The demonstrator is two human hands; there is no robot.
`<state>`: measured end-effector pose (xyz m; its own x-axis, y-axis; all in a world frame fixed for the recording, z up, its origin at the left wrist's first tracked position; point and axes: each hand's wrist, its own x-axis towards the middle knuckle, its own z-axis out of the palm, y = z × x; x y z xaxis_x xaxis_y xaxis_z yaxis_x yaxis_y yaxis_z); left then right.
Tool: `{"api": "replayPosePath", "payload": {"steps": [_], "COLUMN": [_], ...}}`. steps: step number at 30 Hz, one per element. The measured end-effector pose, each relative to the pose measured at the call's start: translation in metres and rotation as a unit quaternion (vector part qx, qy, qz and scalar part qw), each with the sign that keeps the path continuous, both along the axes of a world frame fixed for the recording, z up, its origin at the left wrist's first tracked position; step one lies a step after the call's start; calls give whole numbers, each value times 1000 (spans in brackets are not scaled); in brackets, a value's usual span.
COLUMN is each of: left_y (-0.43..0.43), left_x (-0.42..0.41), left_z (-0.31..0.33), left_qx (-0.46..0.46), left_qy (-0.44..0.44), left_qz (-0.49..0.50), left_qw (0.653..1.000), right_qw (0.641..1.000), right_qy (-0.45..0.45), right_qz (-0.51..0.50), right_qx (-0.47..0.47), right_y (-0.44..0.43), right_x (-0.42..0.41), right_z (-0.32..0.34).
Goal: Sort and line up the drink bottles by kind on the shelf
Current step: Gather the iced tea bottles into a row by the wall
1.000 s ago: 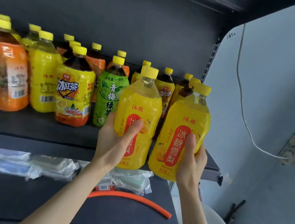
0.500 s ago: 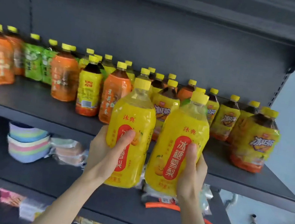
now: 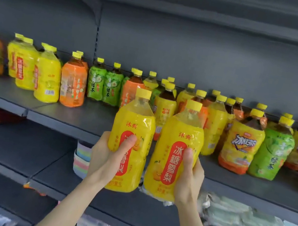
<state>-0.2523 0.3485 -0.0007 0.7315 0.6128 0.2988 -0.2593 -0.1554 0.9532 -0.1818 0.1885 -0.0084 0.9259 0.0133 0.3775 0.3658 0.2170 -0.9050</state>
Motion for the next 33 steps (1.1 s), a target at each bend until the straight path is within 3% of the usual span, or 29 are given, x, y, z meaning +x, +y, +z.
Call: {"api": "replayPosePath", "payload": {"steps": [14, 21, 24, 28, 33], "left_y": [133, 173, 180, 192, 200], "left_x": [106, 142, 153, 167, 172], "left_z": [16, 3, 6, 1, -3], "left_qx": [16, 18, 24, 42, 95], "left_qy": [-11, -31, -28, -24, -24], "left_qz": [-18, -50, -77, -78, -64], "left_qw": [1000, 998, 996, 996, 993], "right_qw": [998, 989, 966, 874, 892], "right_qy": [-49, -41, -58, -128, -114], "right_qz": [-38, -119, -191, -365, -341], "right_qx": [3, -77, -162, -293, -273], "right_y": [144, 183, 193, 201, 204], "right_x": [94, 112, 116, 118, 112], "right_z": [8, -3, 0, 1, 4]}}
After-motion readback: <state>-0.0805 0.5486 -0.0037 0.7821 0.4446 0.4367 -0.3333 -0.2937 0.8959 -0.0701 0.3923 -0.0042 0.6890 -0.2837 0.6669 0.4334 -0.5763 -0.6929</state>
